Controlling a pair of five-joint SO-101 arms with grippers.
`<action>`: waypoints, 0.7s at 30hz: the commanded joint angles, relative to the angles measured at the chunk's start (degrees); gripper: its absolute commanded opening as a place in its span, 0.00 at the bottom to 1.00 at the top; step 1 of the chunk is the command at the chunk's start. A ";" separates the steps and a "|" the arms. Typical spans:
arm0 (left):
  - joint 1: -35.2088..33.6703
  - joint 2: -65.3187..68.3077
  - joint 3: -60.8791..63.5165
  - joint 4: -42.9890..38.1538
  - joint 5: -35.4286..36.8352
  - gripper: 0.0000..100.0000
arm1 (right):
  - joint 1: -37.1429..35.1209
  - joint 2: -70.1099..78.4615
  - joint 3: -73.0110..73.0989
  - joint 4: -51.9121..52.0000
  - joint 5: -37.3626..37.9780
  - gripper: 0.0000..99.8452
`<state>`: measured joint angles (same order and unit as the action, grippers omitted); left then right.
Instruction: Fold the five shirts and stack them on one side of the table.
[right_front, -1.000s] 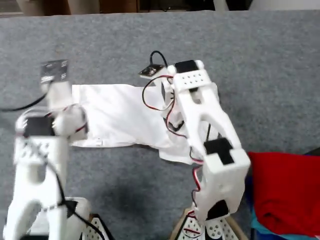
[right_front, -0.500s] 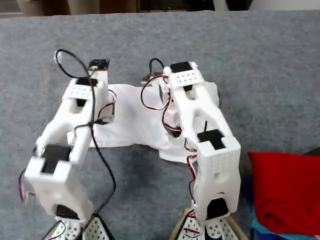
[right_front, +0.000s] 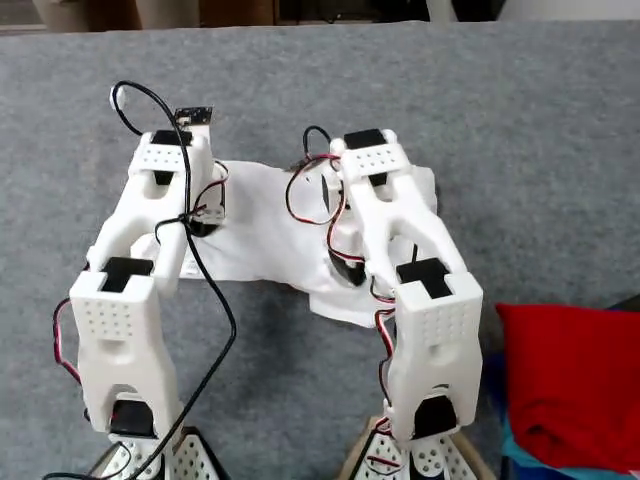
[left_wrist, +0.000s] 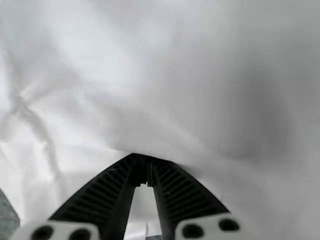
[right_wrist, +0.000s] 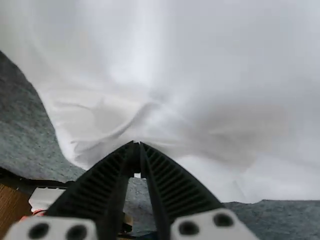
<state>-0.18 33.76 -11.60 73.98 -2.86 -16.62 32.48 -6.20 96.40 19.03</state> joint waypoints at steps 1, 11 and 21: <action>-1.85 1.27 -4.92 1.23 0.09 0.02 | 0.57 -0.48 3.47 -1.85 -0.53 0.01; -1.58 2.59 -7.21 1.93 0.09 0.02 | -0.40 -9.71 11.82 1.49 2.20 0.01; -1.49 2.95 -9.49 2.29 -1.76 0.02 | -12.00 -27.47 29.49 -0.18 1.85 0.01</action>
<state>-0.53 36.92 -17.49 76.35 -3.82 -26.55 11.56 19.91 96.92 20.62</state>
